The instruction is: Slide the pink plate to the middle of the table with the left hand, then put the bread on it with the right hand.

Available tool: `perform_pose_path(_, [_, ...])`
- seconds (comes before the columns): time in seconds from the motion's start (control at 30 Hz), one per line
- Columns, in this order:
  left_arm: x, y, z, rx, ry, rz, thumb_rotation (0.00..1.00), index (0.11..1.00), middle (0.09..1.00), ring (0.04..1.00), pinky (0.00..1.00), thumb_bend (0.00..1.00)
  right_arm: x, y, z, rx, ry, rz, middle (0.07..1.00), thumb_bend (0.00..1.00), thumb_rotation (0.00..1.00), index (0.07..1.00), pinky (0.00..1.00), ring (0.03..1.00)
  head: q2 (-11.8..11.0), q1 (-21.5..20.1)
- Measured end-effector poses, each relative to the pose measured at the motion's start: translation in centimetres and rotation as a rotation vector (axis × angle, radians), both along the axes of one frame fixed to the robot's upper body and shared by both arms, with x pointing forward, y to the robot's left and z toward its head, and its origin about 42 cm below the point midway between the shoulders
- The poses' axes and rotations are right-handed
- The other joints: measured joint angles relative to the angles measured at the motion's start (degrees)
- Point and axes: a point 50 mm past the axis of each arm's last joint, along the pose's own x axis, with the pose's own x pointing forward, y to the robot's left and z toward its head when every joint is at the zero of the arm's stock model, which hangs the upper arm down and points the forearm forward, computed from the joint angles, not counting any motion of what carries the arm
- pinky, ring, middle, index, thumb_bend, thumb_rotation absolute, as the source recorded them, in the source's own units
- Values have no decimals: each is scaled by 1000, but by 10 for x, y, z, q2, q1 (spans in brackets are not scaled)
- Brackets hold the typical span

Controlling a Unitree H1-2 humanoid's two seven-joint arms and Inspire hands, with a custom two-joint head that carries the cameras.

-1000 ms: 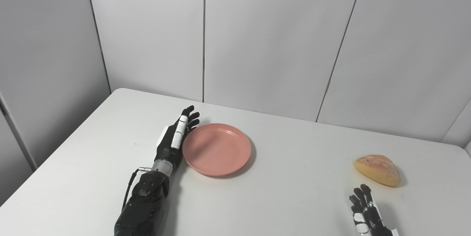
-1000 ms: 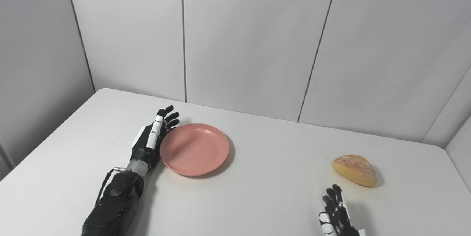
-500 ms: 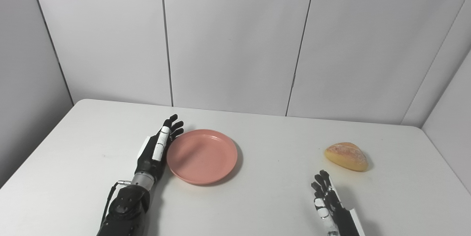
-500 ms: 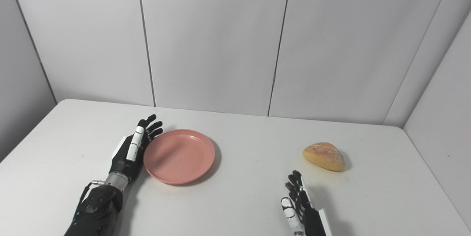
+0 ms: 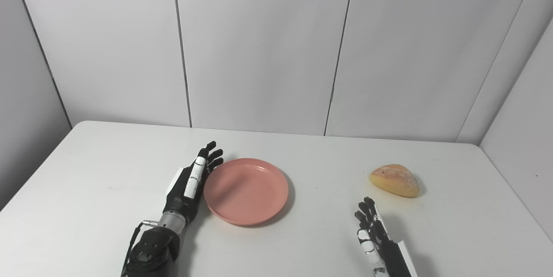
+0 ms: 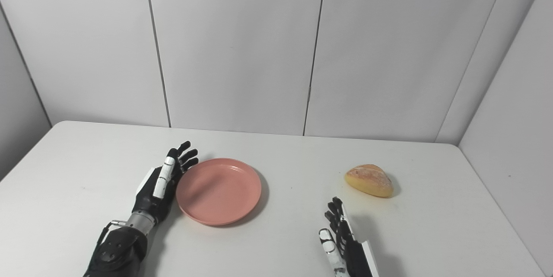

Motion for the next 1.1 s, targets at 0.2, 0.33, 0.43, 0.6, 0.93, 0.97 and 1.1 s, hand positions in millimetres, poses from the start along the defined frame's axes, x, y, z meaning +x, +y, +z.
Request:
perform_pose_path(0.2, [-5, -16, -1, 7, -12, -34, 1000, 933, 926, 924, 920, 699, 0, 0, 0, 2, 1, -1, 973, 629, 877, 996, 1000, 955, -2, -11])
perform_pose_path(0.33, [-9, -25, -1, 35, -18, -57, 1000, 929, 919, 918, 917, 713, 0, 0, 0, 2, 1, 0, 972, 627, 886, 997, 993, 953, 3, -19])
perform_pose_path(0.43, [-13, -31, -2, 56, -29, -65, 1000, 939, 930, 929, 931, 691, 0, 0, -1, 2, 2, 0, 970, 630, 879, 995, 993, 953, 7, -21])
perform_pose_path(0.6, [-19, -47, -2, 38, -38, -81, 1000, 949, 937, 934, 925, 676, 1, 0, -1, 2, 4, -1, 968, 633, 881, 997, 992, 948, 10, -24])
perform_pose_path(0.93, [-22, -62, -1, 35, -57, -82, 1000, 965, 954, 961, 969, 669, 2, 0, -1, -2, 2, -2, 970, 630, 881, 998, 993, 947, 24, -27])
perform_pose_path(0.97, [-22, -62, -1, 35, -59, -82, 1000, 967, 956, 962, 970, 666, 2, 0, -1, -1, 2, -1, 970, 629, 879, 998, 994, 948, 24, -27])
perform_pose_path(1.1, [-22, -62, -1, 35, -60, -82, 1000, 969, 958, 962, 970, 665, 2, 0, 0, 1, 2, -1, 972, 635, 882, 996, 998, 955, 30, -28])
